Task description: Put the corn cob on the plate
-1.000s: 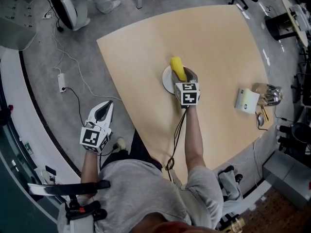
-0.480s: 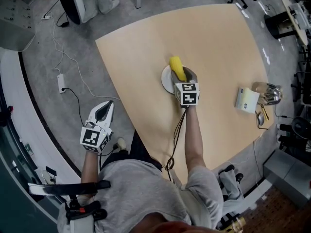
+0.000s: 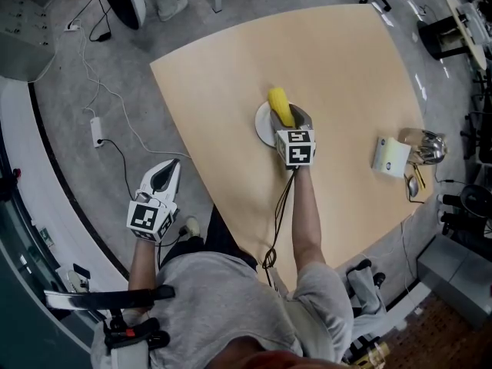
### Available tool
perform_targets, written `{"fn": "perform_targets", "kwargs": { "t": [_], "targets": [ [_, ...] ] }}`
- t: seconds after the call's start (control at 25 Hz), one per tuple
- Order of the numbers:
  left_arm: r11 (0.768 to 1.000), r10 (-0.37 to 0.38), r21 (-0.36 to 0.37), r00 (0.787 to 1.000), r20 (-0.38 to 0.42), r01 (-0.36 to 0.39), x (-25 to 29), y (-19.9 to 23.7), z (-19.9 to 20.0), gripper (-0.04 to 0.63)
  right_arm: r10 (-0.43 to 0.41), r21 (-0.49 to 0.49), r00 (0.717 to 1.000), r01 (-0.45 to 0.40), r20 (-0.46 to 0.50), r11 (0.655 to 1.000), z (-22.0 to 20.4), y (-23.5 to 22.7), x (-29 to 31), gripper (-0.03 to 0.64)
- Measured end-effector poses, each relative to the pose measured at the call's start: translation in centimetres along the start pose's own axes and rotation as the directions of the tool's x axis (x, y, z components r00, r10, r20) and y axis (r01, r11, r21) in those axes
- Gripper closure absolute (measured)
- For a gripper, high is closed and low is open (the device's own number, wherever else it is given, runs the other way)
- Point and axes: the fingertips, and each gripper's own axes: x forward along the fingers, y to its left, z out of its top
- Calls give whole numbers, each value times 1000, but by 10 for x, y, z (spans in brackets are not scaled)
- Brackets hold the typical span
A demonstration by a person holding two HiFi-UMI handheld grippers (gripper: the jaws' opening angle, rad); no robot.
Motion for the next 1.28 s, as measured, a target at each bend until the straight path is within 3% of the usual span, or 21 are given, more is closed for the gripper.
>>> {"fn": "perform_targets", "kwargs": {
  "t": [0.52, 1.28],
  "targets": [
    [1000, 3, -2, 1000, 6, -3, -2, 1, -2, 575, -38, -15, 999, 38, -12, 999, -3, -1, 4, 376],
    [1000, 2, 5, 1000, 19, -2, -4, 2, 0, 575, -29, 11, 1000, 29, -5, 1000, -4, -5, 6, 333]
  ]
}}
